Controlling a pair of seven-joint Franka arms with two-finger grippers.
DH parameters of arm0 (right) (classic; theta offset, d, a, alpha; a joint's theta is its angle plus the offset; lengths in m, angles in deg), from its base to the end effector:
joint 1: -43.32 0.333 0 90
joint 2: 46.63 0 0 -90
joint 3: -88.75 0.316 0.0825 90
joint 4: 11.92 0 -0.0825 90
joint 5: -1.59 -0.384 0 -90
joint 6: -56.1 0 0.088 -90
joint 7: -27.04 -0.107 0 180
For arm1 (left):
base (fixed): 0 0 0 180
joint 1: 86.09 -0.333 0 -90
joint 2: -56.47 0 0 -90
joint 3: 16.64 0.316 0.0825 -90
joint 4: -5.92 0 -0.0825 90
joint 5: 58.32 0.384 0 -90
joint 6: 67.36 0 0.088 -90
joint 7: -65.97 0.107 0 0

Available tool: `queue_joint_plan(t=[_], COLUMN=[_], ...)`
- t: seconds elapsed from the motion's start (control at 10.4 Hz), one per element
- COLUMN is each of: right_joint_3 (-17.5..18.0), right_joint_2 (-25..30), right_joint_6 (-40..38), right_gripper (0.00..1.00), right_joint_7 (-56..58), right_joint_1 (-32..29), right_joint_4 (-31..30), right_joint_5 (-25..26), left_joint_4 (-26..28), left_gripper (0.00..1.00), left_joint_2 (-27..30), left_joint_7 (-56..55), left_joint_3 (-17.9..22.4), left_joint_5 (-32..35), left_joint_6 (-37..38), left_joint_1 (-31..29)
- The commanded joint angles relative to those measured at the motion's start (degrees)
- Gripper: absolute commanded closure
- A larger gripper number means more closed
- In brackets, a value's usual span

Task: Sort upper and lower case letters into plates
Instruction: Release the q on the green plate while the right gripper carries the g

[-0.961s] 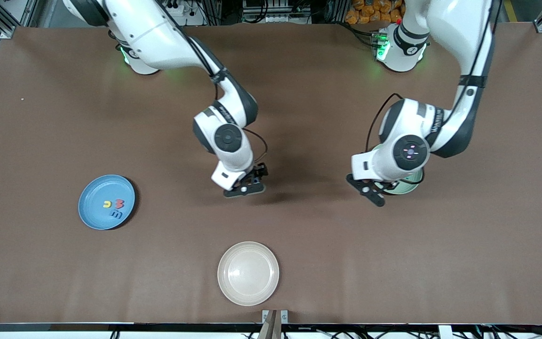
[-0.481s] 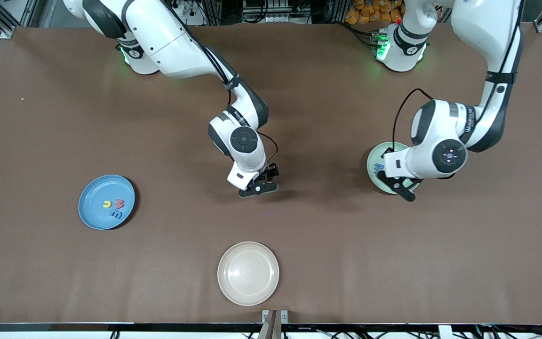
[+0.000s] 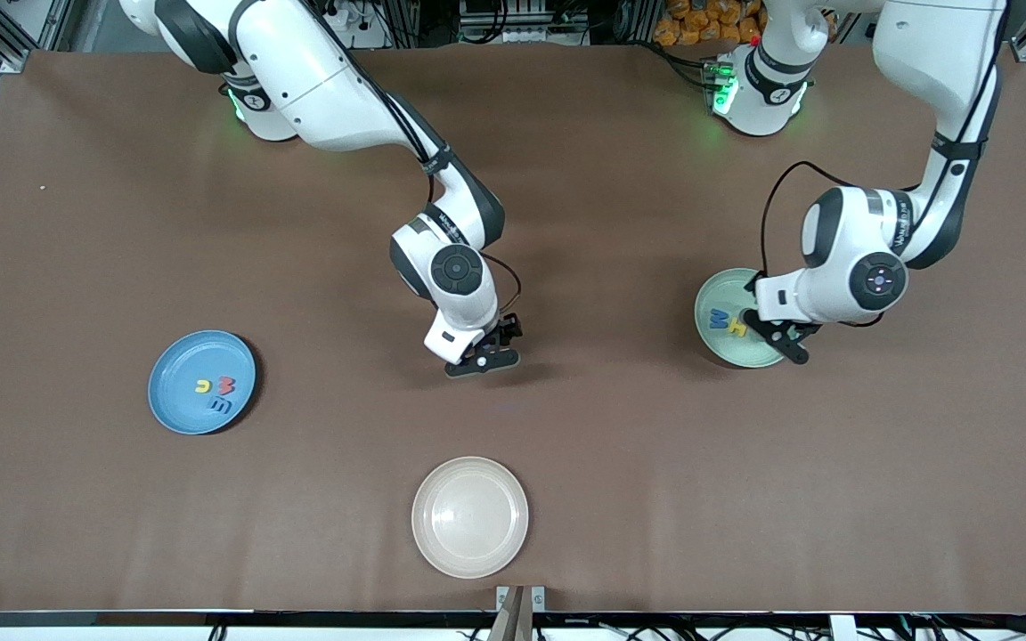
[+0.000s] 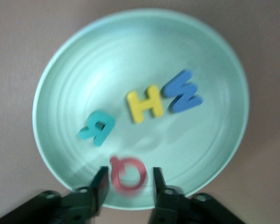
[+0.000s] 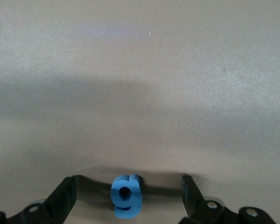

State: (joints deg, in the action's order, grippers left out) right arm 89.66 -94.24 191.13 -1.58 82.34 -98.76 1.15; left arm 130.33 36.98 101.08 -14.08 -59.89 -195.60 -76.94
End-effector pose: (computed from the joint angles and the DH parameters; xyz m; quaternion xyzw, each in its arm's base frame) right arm 0.5455 0.4544 0.1690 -0.9956 -0.0932 0.0006 0.0100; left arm 0.5284 -0.0615 0.2151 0.9292 -0.3436 -0.1313 0.0354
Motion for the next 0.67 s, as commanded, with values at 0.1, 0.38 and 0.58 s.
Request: queue_joint_plan(t=[0.1,0.38,0.58], right_joint_3=[0.15,0.23,0.15], right_joint_2=[0.76,1.2,2.08], right_joint_6=[-0.12,-0.91,-2.4], right_gripper=[0.0,0.72,1.0], right_joint_7=[-0.65,-0.91,-1.7], right_joint_1=[-0.08,0.01,0.18], right_joint_4=[-1.57,-1.57,-1.92], right_joint_5=[0.08,-0.01,-0.01], left_joint_4=[1.62,0.66,0.39], left_gripper=[0.0,0.0,0.0], left_joint_2=[0.34,1.72,3.14], left_joint_7=[1.45,0.75,-6.49], left_joint_3=[-1.24,-3.42,-3.87], left_joint_5=[-1.06,-1.68,-5.25], left_joint_6=[-2.18,-1.93,-1.4], left_joint_1=[-2.73,-2.38,-3.08])
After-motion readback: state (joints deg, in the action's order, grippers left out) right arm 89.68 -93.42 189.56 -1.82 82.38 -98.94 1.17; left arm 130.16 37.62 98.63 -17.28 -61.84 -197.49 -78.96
